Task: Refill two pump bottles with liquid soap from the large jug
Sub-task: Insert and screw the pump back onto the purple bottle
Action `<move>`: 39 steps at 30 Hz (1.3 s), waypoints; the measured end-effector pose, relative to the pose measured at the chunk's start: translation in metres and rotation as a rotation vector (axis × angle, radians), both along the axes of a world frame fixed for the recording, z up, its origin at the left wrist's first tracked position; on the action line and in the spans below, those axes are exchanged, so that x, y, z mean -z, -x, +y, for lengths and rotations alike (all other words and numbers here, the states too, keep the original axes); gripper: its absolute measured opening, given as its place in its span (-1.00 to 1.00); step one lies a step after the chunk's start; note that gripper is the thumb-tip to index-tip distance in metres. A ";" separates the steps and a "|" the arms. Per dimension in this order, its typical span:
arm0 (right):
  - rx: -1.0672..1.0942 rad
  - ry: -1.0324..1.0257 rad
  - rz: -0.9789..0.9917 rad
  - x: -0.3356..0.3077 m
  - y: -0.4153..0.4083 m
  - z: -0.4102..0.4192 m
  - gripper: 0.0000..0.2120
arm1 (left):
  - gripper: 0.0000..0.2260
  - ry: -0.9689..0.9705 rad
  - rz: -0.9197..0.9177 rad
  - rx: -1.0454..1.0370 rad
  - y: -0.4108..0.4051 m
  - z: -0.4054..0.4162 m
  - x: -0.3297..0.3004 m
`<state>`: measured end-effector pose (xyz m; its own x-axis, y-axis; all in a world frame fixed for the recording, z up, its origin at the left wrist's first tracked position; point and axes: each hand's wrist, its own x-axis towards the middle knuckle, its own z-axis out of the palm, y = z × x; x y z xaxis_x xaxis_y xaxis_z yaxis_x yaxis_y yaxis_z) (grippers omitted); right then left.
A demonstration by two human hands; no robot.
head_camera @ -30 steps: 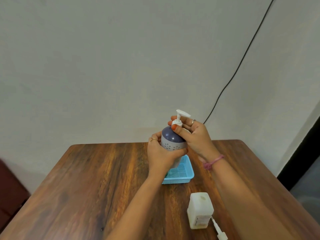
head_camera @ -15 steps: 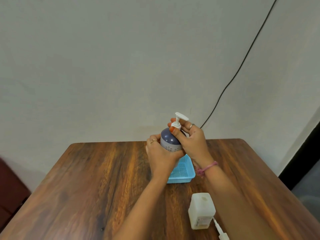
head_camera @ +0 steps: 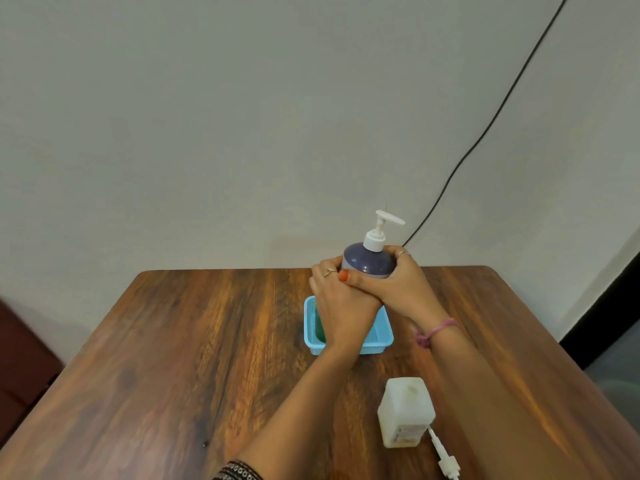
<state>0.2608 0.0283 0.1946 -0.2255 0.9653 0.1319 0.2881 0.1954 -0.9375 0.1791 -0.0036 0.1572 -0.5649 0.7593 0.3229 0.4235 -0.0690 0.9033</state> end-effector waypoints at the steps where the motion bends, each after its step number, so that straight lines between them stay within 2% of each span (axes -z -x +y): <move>1: -0.001 -0.005 -0.021 0.001 -0.002 0.004 -0.30 | -0.59 0.024 -0.013 0.002 0.001 0.002 0.003; 5: -0.022 -0.013 -0.112 0.009 -0.013 0.023 -0.30 | -0.36 0.090 -0.102 0.133 0.008 0.005 0.013; 9: -0.048 -0.056 -0.238 0.028 -0.021 0.045 -0.24 | -0.29 0.222 -0.073 0.263 0.023 0.002 0.032; 11: -0.064 -0.049 -0.288 0.042 -0.024 0.056 -0.23 | -0.36 0.290 -0.099 0.277 0.033 -0.003 0.046; 16: -0.080 -0.006 -0.362 0.078 -0.030 0.084 -0.30 | -0.67 0.385 -0.146 0.253 0.050 -0.020 0.085; 19: -0.095 -0.001 -0.395 0.098 -0.029 0.100 -0.34 | -0.76 0.431 -0.162 0.253 0.051 -0.027 0.099; 23: -0.085 0.039 -0.419 0.120 -0.028 0.117 -0.38 | -0.79 0.486 -0.157 0.276 0.053 -0.032 0.110; 29: -0.131 0.126 -0.501 0.151 -0.027 0.138 -0.22 | -0.81 0.571 -0.161 0.292 0.055 -0.035 0.127; 39: -0.182 0.242 -0.489 0.178 -0.023 0.154 -0.20 | -0.82 0.650 -0.180 0.304 0.059 -0.029 0.140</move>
<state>0.2841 0.1828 0.0167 -0.3702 0.8947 -0.2498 0.6812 0.0786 -0.7279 0.1202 -0.0323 0.0176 -0.3009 0.8971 -0.3235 0.3126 0.4132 0.8553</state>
